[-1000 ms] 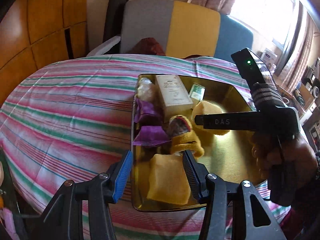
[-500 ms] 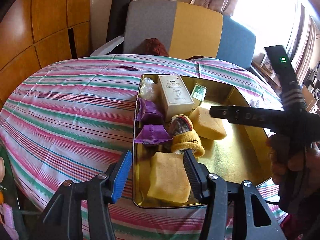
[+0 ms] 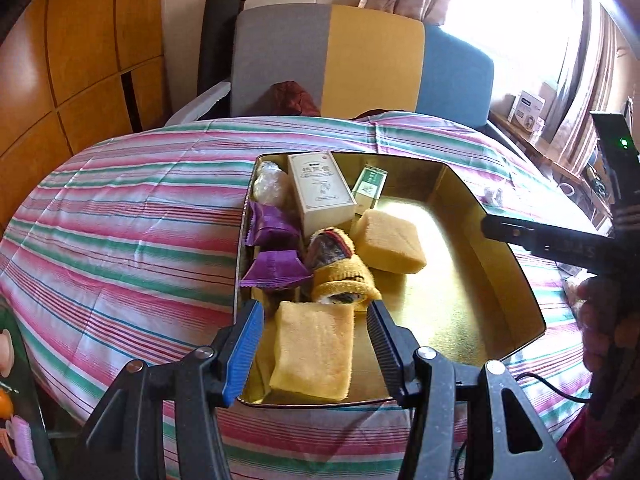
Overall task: Organize objects
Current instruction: 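Carry the yellow sponge into the gold tray and open the right tool, then move the right tool to the blue Tempo tissue pack and straddle it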
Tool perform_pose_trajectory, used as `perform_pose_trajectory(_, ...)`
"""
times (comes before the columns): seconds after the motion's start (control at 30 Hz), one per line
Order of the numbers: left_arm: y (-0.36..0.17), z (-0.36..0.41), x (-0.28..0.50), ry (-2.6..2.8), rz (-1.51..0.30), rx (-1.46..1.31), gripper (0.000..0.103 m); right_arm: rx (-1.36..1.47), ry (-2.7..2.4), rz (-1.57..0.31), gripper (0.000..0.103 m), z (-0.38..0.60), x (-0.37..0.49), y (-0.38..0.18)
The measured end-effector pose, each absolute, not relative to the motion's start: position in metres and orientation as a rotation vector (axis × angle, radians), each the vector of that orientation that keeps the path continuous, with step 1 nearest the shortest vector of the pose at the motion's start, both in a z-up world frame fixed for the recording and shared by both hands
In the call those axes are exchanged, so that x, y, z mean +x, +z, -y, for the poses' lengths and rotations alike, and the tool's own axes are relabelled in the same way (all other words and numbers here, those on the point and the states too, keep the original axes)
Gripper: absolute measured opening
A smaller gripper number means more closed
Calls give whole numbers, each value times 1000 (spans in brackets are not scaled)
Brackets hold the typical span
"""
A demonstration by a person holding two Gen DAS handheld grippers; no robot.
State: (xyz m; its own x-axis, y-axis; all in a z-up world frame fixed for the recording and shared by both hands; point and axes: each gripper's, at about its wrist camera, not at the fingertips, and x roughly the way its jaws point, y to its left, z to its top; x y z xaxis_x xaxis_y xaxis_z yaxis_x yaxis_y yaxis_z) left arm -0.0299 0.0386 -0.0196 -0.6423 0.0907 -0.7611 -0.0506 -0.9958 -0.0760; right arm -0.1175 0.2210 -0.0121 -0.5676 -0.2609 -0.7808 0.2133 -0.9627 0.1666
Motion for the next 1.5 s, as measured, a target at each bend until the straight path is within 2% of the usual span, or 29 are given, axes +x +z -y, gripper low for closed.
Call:
perform_pose_trajectory(0.33, -13, -66, -34, 2744, 16, -1275, 54, 1318, -2696, 170, 83, -297, -113, -4)
perform_pose_trajectory(0.6, -16, -73, -46, 2666, 118, -1332, 54, 1415, -2810, 207, 84, -370, -131, -8)
perform_pose_trajectory(0.87, -9, -93, -58, 2629, 92, -1308, 54, 1546, -2962, 277, 84, -458, -161, -23)
perform_pose_trajectory(1.0, -5, -107, -67, 2608, 64, -1298, 54, 1575, -3032, 420, 84, -502, -161, -34)
perform_pose_trajectory(1.2, 0, -135, -84, 2579, 38, -1275, 54, 1648, -2994, 893, 84, -560, -151, -53)
perform_pose_trajectory(1.4, 2, -164, -100, 2518, 46, -1278, 54, 1679, -2983, 947, 84, -566, -151, -56)
perform_pose_trajectory(1.5, 2, -179, -107, 2496, 45, -1276, 54, 1724, -2978, 952, 89, -567, -151, -59)
